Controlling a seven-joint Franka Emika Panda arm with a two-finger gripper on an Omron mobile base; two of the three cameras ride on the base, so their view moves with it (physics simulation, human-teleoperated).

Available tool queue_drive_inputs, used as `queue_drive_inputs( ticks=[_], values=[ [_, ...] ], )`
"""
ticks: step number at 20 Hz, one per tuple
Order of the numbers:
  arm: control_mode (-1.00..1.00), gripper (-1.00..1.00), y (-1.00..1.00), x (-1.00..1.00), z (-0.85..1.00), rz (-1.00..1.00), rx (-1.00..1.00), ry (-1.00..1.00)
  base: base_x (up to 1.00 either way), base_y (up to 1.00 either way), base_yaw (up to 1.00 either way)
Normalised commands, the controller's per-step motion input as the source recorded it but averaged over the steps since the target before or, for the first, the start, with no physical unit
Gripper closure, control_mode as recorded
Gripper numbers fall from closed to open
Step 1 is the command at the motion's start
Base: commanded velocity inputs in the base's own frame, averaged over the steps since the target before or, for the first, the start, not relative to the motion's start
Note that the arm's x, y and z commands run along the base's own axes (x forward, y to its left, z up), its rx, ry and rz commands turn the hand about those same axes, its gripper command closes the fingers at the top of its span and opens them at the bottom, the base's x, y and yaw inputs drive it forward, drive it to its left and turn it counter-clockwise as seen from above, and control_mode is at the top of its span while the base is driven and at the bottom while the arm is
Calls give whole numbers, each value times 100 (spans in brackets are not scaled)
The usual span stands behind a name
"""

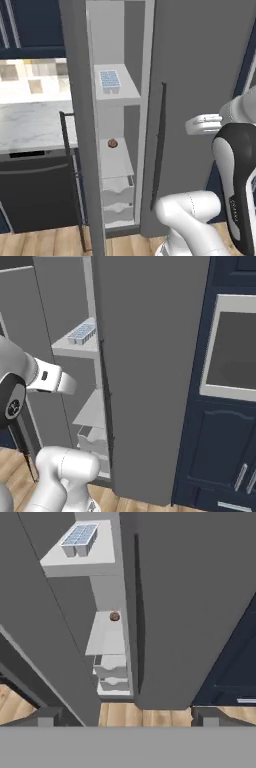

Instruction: Open the freezer door, pick up the ice cube tray from the freezer, and place it on the dining counter.

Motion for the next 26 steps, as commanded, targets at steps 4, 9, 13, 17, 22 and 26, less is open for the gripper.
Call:
queue_drive_inputs(
  ticks=[4, 9, 13, 17, 22, 26],
  values=[
    [100, -100, 0, 0, 0, 0, 0, 0, 9, 61, 8],
    [100, -100, 0, 0, 0, 0, 0, 0, 29, 37, 0],
    [100, -100, 0, 0, 0, 0, 0, 0, 40, -4, 1],
    [100, -100, 0, 0, 0, 0, 0, 0, 44, -36, 0],
    [100, -100, 0, 0, 0, 0, 0, 0, 44, -18, 0],
    [100, -100, 0, 0, 0, 0, 0, 0, 42, 0, 4]
  ],
)
